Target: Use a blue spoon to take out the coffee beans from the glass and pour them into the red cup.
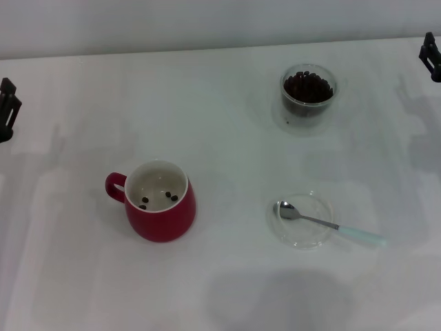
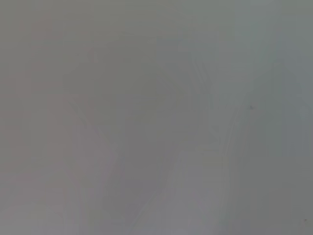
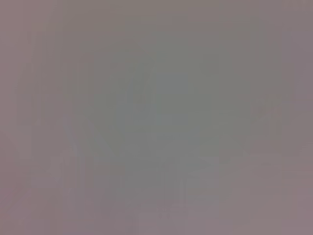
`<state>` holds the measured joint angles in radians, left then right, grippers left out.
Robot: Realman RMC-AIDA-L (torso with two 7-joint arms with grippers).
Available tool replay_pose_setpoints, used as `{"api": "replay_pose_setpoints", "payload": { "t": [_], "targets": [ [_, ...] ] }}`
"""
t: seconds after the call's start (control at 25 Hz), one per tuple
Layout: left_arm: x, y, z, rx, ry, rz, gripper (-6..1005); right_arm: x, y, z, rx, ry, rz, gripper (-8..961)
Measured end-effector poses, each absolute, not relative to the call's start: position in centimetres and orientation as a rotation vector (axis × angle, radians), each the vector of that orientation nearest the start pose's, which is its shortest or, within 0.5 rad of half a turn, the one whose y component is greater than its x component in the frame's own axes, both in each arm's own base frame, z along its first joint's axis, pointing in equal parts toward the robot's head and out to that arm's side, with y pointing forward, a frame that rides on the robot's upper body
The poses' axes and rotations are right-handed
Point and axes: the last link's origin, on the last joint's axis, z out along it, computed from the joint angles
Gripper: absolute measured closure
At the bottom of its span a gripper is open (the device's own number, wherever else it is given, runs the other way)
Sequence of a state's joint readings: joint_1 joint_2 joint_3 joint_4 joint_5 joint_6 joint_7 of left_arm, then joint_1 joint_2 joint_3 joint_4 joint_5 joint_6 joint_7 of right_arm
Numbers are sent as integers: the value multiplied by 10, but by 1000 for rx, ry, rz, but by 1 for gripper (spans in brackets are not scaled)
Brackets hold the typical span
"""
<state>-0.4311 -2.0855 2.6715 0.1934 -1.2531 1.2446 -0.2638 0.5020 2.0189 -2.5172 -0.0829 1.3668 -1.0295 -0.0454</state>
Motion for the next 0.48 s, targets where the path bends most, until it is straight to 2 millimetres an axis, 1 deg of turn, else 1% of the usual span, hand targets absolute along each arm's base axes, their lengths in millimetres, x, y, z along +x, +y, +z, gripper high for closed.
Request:
{"api": "replay_pose_setpoints", "payload": {
  "t": [0.24, 0.44, 0.48],
  "targets": [
    [-318, 323, -25, -1562, -666, -855, 228, 377, 352, 33, -1427, 575, 374, 79],
    [-318, 321, -28, -1576, -657, -839, 225, 375, 355, 31, -1433, 579, 374, 79],
    [-318, 320, -29, -1594, -633, -815, 225, 374, 356, 30, -1434, 582, 379, 79]
  ]
}}
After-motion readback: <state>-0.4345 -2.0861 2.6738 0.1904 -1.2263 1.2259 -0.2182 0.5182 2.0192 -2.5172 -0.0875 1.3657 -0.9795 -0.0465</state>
